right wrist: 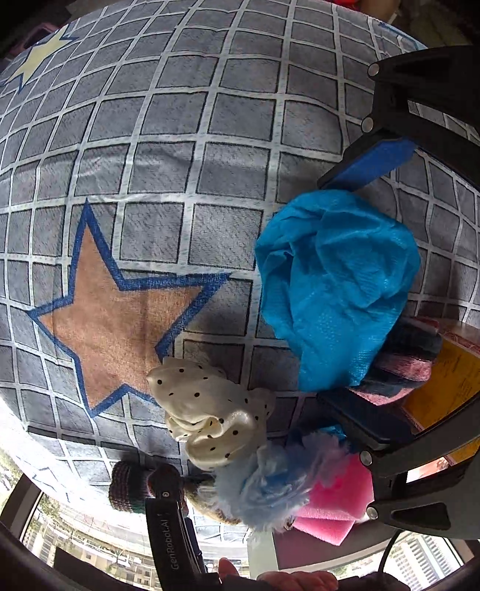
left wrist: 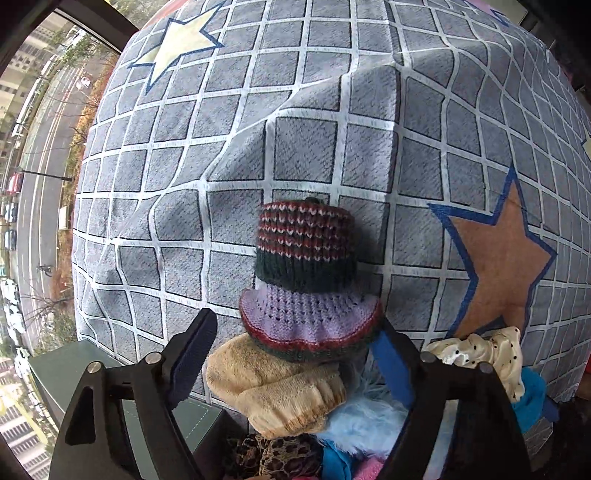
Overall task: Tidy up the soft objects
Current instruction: 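Grasp the purple knit hat with the left tool while the right tool grasps the blue mesh cloth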
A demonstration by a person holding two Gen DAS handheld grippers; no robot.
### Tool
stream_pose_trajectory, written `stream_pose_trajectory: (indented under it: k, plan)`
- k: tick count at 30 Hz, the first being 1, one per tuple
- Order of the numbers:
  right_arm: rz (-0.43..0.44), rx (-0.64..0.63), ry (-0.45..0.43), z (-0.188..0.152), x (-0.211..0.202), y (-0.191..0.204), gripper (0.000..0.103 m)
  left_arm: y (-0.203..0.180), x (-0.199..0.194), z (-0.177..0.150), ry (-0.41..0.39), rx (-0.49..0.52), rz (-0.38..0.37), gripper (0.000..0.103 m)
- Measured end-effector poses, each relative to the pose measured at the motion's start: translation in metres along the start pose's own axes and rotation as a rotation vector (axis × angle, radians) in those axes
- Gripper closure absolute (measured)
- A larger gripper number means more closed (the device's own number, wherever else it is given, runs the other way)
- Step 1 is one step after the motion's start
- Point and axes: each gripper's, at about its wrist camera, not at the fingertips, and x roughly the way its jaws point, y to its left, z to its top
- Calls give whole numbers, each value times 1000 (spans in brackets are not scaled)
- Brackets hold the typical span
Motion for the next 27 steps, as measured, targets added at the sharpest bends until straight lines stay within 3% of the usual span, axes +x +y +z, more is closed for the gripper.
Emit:
stream_pose_trajectory:
  k: [2, 3, 4, 7, 11, 20, 24, 27]
  plan:
    - [-12, -5, -1, 2, 3, 1, 10, -2, 3, 2, 5, -6, -19, 29]
    - [1, -1, -1, 1, 2, -1, 34, -3, 3, 5, -9, -3, -30, 35]
    - [17, 6, 3, 2, 2, -2, 50, -7, 2, 7, -19, 5, -35, 38]
    - [56, 24, 12, -7, -4, -15, 60, -16, -2, 2, -41, 33, -27, 51]
    - [95, 75, -43, -8, -20, -31, 60, -16, -19, -9, -77, 41, -53, 65]
    - [168, 149, -96, -25, -52, -73, 60, -44, -90, -27, -220, 156, -73, 67]
    - [191, 189, -118, -34, -62, -83, 60, -61, -107, -56, -278, 231, -119, 67]
    - [230, 225, -114, -69, -103, -92, 60, -72, -124, -75, -305, 279, -139, 67]
